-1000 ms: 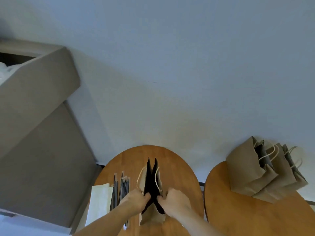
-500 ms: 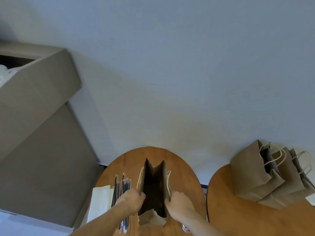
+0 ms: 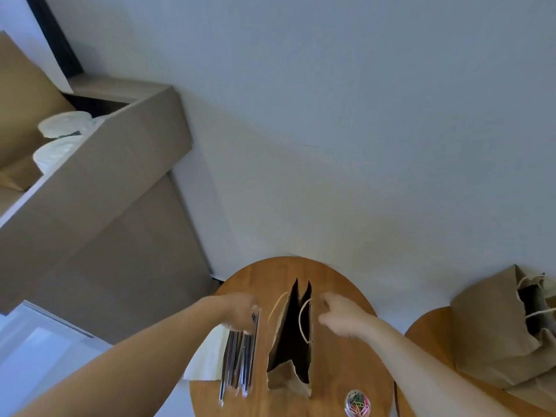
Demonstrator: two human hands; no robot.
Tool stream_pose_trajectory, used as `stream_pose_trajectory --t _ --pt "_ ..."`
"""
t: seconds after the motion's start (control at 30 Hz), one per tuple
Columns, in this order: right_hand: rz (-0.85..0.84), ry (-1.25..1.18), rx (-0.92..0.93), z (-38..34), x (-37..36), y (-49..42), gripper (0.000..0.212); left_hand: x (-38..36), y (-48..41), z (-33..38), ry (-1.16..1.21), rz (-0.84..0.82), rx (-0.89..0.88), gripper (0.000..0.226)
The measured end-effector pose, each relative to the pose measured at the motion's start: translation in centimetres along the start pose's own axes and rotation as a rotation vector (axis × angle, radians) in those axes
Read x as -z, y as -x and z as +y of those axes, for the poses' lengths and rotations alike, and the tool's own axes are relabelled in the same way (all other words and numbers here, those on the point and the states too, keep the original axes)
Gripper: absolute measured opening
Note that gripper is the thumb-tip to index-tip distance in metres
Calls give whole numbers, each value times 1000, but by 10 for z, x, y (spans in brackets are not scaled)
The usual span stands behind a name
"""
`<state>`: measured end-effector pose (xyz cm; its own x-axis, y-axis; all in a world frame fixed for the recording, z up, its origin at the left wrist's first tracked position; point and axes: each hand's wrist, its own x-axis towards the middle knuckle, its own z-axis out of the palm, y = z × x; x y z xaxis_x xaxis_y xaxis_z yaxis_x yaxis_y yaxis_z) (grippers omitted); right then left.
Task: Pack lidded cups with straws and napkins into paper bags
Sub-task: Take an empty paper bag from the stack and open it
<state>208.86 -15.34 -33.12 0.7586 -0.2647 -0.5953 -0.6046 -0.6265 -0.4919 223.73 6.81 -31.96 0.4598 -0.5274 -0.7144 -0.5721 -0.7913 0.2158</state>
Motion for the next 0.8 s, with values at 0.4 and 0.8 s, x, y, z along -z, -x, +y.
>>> stream_pose_trajectory --t 0.4,0.8 --pt "174 259 309 -151 73 -21 56 133 61 -23 -148 581 124 71" --pt "518 250 714 -408 127 16 52 285 199 -154 -123 1068 145 62"
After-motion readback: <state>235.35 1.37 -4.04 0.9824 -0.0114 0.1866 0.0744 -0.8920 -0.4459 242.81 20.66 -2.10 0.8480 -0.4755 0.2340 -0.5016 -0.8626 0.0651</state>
